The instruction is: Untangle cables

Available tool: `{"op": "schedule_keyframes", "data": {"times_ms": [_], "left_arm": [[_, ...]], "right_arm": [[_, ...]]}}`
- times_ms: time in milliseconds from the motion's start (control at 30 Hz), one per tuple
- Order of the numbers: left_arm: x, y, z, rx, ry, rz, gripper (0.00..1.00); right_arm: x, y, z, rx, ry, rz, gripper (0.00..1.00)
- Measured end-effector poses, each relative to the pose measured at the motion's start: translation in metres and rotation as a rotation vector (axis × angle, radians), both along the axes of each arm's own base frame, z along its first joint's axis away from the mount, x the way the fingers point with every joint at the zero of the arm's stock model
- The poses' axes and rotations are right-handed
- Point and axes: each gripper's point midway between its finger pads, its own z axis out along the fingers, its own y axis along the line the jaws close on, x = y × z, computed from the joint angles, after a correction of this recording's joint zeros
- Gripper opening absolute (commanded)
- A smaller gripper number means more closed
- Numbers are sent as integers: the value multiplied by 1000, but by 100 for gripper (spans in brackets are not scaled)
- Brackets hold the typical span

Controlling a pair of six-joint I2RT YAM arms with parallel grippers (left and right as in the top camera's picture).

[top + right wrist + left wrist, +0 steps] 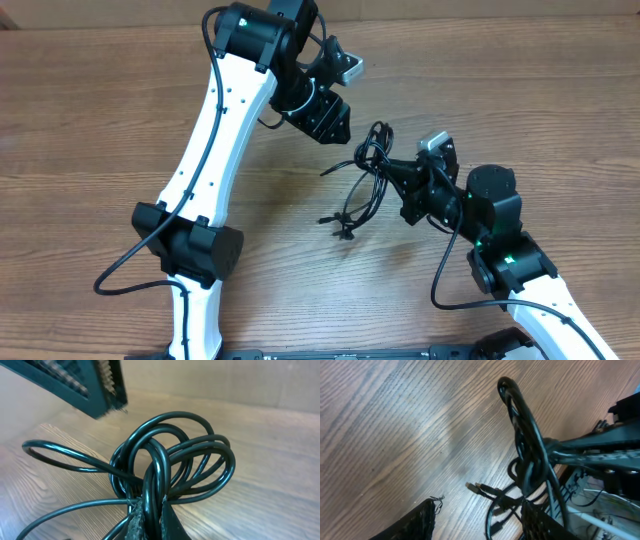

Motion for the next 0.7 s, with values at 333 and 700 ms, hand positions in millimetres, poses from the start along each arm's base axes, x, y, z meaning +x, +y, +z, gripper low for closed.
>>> {"op": "schedule_keyframes", "data": {"times_ms": [333,700], "left_arm": [[-8,-13,5,-55,-8,-75,66],[-26,-37,9,-99,-12,-172,4]], "right_arm": [[0,5,12,40,-34,21,4],[-3,12,24,89,-52,64,4]]}}
